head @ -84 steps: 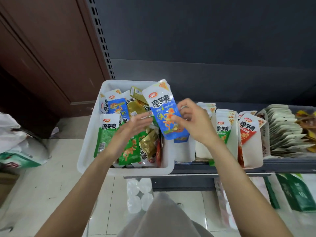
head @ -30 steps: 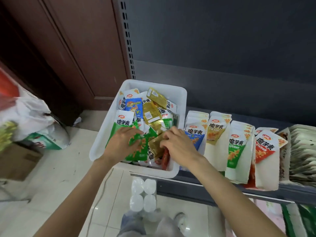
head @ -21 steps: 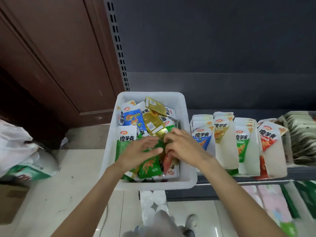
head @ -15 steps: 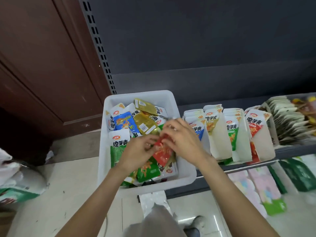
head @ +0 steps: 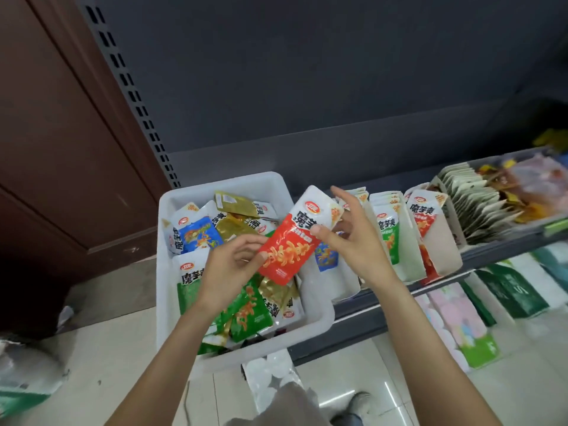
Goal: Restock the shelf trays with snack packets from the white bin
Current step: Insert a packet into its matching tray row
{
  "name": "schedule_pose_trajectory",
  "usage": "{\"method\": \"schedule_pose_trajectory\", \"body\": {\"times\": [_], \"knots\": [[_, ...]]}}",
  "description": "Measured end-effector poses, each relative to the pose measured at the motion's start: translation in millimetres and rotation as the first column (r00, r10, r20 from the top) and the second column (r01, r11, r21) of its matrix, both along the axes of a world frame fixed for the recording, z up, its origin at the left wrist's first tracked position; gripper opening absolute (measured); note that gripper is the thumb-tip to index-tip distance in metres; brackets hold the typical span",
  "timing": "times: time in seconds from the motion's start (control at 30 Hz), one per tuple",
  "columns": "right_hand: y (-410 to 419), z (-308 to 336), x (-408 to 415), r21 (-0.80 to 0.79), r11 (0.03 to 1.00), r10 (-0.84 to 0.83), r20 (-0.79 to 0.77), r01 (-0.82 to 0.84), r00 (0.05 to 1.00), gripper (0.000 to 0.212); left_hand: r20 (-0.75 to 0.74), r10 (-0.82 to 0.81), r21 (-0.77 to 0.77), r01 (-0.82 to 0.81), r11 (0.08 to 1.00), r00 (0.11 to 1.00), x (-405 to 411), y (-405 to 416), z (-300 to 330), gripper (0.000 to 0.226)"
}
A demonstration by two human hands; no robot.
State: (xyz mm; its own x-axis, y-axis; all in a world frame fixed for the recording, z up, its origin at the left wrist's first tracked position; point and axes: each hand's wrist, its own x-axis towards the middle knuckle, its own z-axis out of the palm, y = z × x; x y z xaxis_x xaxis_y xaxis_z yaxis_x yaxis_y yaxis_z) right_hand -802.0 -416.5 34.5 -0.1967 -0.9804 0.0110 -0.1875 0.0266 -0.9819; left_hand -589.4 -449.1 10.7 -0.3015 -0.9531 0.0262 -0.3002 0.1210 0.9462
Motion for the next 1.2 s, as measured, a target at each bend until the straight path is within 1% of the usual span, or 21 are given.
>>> {"method": "schedule_pose_trajectory", "body": {"times": [0.1, 0.17, 0.2, 0.27, 0.3, 0.37, 0.4, 0.47, 0.53, 0.6, 0.7, 0.77, 0.87, 0.97, 1.03, 1.1, 1.2], "knots": [[19, 14, -34, -0.043, 0.999, -0.036, -0.097, 0.032, 0.995, 0.031, 0.035, -0.103, -0.032, 0.104, 0.994, 0.994, -31, 5, 8, 0.031], [36, 16, -67, -0.047, 0.997, -0.068, -0.101, 0.064, 0.993, 0.021, 0.038, -0.162, -0.06, 0.164, 0.985, 0.986, -60, 10, 12, 0.032], [45, 15, -85, -0.064, 0.993, -0.1, -0.09, 0.094, 0.991, 0.017, 0.046, -0.189, -0.078, 0.192, 0.978, 0.981, -77, 13, 13, 0.031], [62, 11, -128, -0.137, 0.966, -0.236, -0.106, 0.22, 0.966, 0.011, 0.06, -0.224, -0.111, 0.23, 0.967, 0.973, -115, 19, 12, 0.029], [69, 10, -151, -0.191, 0.936, -0.323, -0.136, 0.295, 0.936, 0.01, 0.076, -0.228, -0.136, 0.237, 0.962, 0.971, -135, 20, 10, 0.031], [78, 9, -198, -0.302, 0.862, -0.483, -0.246, 0.406, 0.84, 0.012, 0.135, -0.201, -0.195, 0.225, 0.955, 0.97, -175, 22, 2, 0.034], [81, 9, -220, -0.341, 0.835, -0.532, -0.302, 0.432, 0.791, 0.013, 0.165, -0.174, -0.21, 0.207, 0.956, 0.971, -193, 21, -5, 0.034], [80, 7, -262, -0.382, 0.812, -0.573, -0.375, 0.442, 0.729, 0.016, 0.237, -0.119, -0.208, 0.17, 0.963, 0.964, -230, 21, -19, 0.034], [72, 1, -289, -0.372, 0.846, -0.527, -0.481, 0.381, 0.701, 0.017, 0.373, -0.058, -0.213, 0.147, 0.966, 0.926, -263, 20, -30, 0.039], [59, -7, -301, -0.368, 0.89, -0.445, -0.582, 0.268, 0.681, 0.015, 0.497, 0.044, -0.264, 0.103, 0.959, 0.867, -290, 19, -32, 0.045], [32, -16, -297, -0.294, 0.947, -0.302, -0.665, 0.132, 0.683, 0.014, 0.609, 0.167, -0.292, 0.023, 0.956, 0.775, -314, 17, -30, 0.054], [11, -29, -290, -0.221, 0.975, -0.186, -0.707, 0.036, 0.682, 0.014, 0.673, 0.181, -0.285, 0.026, 0.958, 0.717, -321, 14, -37, 0.061], [-15, -48, -282, -0.168, 0.984, -0.103, -0.809, -0.06, 0.579, 0.018, 0.699, 0.147, -0.25, 0.047, 0.967, 0.7, -328, 10, -51, 0.072], [-31, -56, -281, -0.188, 0.974, -0.118, -0.896, -0.125, 0.428, 0.02, 0.709, 0.166, -0.264, 0.039, 0.964, 0.685, -335, 8, -58, 0.074], [-39, -60, -283, -0.208, 0.963, -0.142, -0.933, -0.171, 0.33, 0.022, 0.693, 0.185, -0.284, 0.027, 0.959, 0.696, -338, 8, -60, 0.073], [-45, -62, -287, -0.217, 0.956, -0.153, -0.944, -0.2, 0.293, 0.024, 0.675, 0.18, -0.275, 0.018, 0.961, 0.715, -336, 7, -59, 0.072], [-50, -59, -289, -0.22, 0.947, -0.152, -0.948, -0.232, 0.28, 0.021, 0.646, 0.168, -0.261, 0.009, 0.965, 0.745, -330, 7, -61, 0.071]]}}
